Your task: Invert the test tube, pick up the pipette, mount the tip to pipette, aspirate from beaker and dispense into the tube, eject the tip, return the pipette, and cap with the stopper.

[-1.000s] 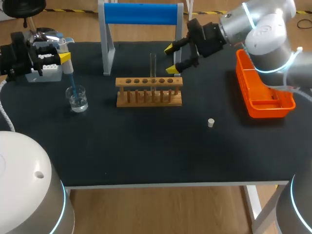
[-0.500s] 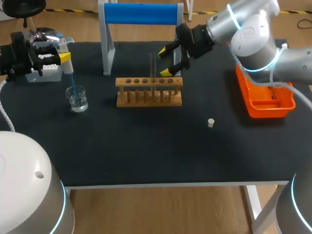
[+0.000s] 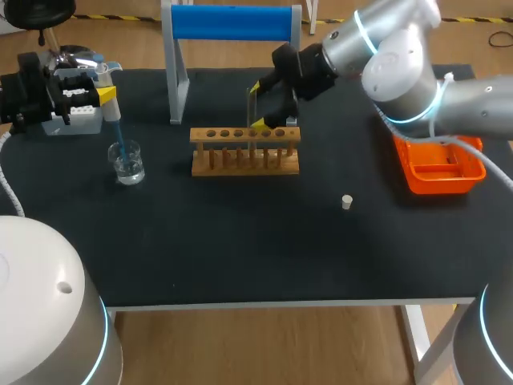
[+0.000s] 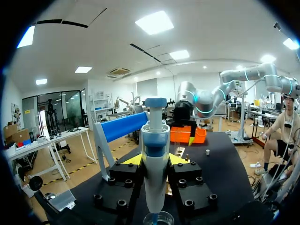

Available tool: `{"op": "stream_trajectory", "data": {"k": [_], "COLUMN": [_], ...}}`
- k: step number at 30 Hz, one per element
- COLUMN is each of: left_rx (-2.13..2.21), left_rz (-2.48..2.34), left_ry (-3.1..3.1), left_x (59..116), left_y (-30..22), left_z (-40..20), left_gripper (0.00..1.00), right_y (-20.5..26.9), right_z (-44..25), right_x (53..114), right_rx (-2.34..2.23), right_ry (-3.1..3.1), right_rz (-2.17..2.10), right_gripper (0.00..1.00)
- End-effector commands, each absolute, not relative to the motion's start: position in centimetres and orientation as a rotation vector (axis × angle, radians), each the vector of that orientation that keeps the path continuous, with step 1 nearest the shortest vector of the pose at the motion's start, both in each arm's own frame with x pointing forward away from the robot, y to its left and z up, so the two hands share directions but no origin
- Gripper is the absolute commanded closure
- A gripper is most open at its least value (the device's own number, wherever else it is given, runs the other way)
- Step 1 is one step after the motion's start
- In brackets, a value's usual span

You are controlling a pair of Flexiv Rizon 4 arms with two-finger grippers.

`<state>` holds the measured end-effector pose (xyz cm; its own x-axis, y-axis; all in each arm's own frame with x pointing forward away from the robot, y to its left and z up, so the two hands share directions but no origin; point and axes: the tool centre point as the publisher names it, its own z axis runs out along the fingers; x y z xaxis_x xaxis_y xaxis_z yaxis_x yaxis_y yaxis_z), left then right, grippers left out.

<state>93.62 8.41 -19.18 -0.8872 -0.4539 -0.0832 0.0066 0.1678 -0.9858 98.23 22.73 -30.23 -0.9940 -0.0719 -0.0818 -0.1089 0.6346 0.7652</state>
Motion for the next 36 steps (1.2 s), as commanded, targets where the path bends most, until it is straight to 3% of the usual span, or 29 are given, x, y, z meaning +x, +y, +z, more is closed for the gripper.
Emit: {"op": "stream_trajectory", "data": {"k": [1,36], "left_rx": [-0.427,-0.427], "left_rz": [-1.767,-1.767], "left_ry": [2.092,2.092], "left_x": [93.6,93.6], "left_y": [8.4,8.4], "left_z": [-19.1,-19.1], "left_gripper": [1.0,1.0], "right_y": [23.3,24.6], "right_z": [-30.8,-30.8], "right_x": [98.6,98.7], "right_rx": [-0.159,-0.144], "right_ry": [2.816,2.805], "right_rz": [1.295,1.29], "right_gripper": [0.0,0.0]}}
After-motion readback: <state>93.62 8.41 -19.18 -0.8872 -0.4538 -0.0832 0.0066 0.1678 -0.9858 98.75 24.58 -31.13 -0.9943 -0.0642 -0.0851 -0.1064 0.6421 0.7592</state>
